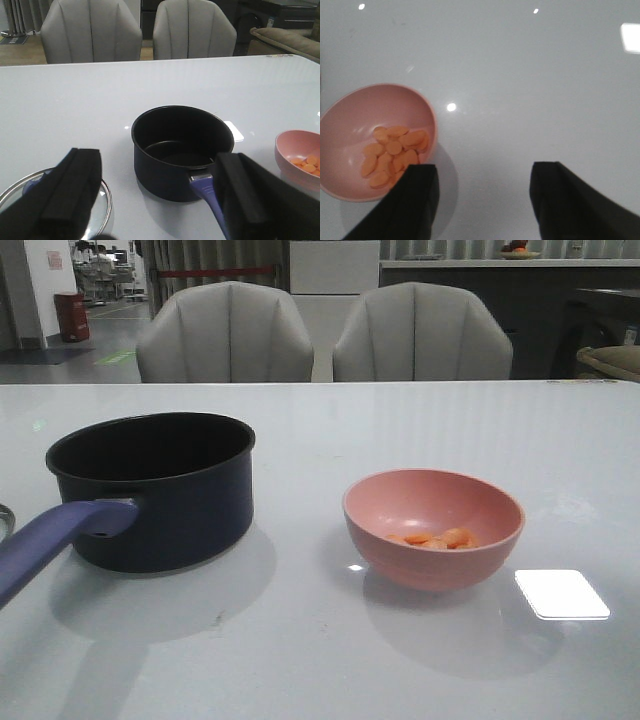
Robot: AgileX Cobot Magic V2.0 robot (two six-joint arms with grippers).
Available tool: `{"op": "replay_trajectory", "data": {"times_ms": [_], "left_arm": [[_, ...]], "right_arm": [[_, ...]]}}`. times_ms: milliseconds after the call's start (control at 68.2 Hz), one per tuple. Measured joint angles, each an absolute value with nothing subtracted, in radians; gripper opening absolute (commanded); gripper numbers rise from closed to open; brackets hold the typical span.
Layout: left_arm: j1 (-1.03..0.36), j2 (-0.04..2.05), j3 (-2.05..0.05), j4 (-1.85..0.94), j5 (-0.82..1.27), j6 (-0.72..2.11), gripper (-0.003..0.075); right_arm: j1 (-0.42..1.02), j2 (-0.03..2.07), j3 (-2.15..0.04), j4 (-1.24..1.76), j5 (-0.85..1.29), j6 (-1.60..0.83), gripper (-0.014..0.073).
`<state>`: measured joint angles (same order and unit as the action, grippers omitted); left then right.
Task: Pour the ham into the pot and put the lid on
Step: 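Move the right gripper above the pink bowl, then lower the right gripper and grasp the pink bowl rim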
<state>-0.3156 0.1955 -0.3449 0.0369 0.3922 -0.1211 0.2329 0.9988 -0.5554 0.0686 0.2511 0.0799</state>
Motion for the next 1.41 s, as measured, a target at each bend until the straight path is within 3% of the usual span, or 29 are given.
{"op": "replay_trajectory", "data": {"times_ms": [381,689,938,996,1407], "left_arm": [[-0.316,0.184,-0.345,0.037,0.390,-0.121,0.0510],[-0.316,0.184,-0.345,0.037,0.385,-0.121,0.0510],[-0.316,0.184,-0.345,0.037,0.385,-0.121,0.0510],[-0.316,0.184,-0.345,0.037,0.385,-0.121,0.0510],[-0.316,0.184,-0.345,0.037,0.385,-0.121,0.0510]], "right_arm": [[0.307,1.486,-0.845,0.200,0.254,0.080,0.0502],[0.329,1.714,-0.989,0.203,0.334,0.082,0.0274],[0.329,1.771,-1.004,0.207,0.355,0.082,0.0182],[0.329,1.771,-1.008,0.209,0.359,0.082,0.0121],[0.329,1.776,-1.093,0.211,0.407,0.084,0.0134]]}}
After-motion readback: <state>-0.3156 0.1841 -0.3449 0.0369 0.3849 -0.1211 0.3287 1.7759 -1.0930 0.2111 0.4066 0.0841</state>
